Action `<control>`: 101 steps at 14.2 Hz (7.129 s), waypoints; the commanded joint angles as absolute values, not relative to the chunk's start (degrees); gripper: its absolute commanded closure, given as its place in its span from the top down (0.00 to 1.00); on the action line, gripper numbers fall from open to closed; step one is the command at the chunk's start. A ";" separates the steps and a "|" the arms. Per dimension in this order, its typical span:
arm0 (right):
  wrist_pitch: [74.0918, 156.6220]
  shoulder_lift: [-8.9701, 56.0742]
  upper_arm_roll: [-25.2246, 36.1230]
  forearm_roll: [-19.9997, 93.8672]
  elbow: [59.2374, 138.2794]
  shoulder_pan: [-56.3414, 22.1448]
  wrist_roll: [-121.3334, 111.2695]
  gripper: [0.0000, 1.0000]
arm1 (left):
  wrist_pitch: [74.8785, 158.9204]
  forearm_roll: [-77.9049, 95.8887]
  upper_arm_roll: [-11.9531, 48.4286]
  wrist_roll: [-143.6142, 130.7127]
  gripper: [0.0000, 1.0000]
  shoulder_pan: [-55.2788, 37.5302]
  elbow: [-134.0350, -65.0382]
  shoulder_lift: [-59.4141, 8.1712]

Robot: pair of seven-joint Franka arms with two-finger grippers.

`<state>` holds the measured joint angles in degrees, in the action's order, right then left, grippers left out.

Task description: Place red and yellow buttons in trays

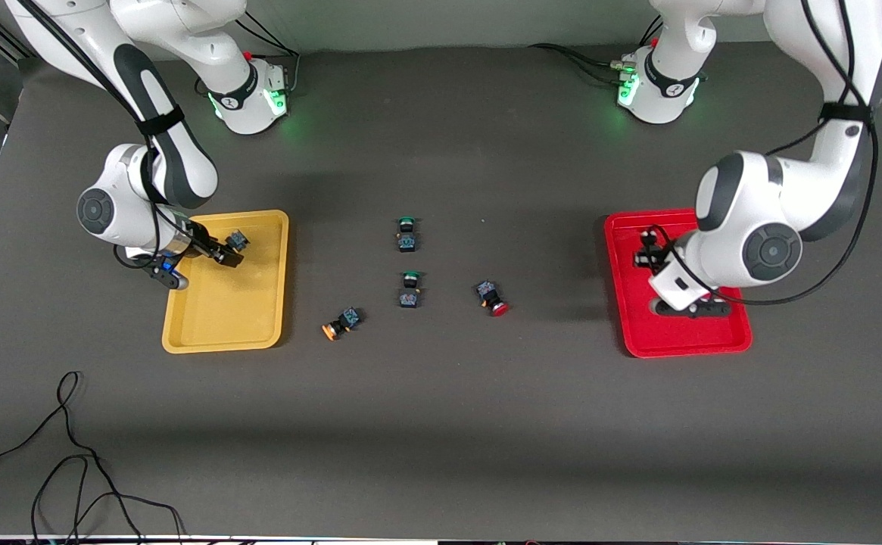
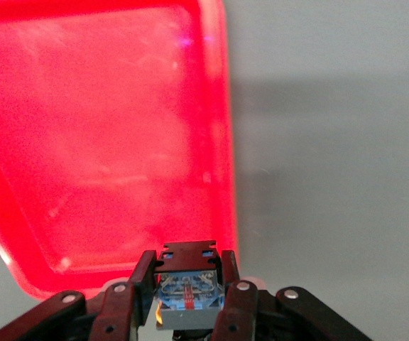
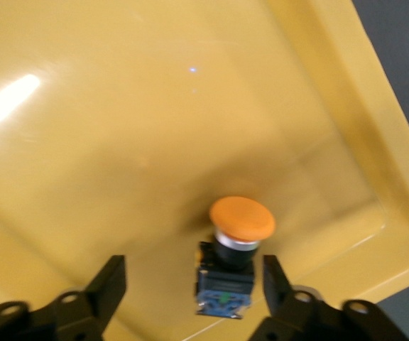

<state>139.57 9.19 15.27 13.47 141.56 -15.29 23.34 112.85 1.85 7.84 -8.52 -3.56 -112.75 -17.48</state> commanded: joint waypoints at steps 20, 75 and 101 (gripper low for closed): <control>143.88 36.91 -4.39 13.89 106.35 -18.63 61.52 0.78 | 111.35 2.18 10.72 -30.01 0.99 -7.89 -101.27 -20.03; 102.57 -12.83 10.46 -0.97 111.53 -11.34 4.40 1.00 | 117.09 -8.79 10.55 13.52 0.99 10.80 -116.73 -23.12; 100.11 -8.70 11.07 -1.67 106.09 -11.34 2.20 1.00 | 84.55 -0.79 -0.70 4.93 1.00 -3.34 -91.41 -0.26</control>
<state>101.20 -10.12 11.12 -0.70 108.34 -11.46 3.42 84.16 -1.70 0.16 7.16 -2.63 -92.82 0.33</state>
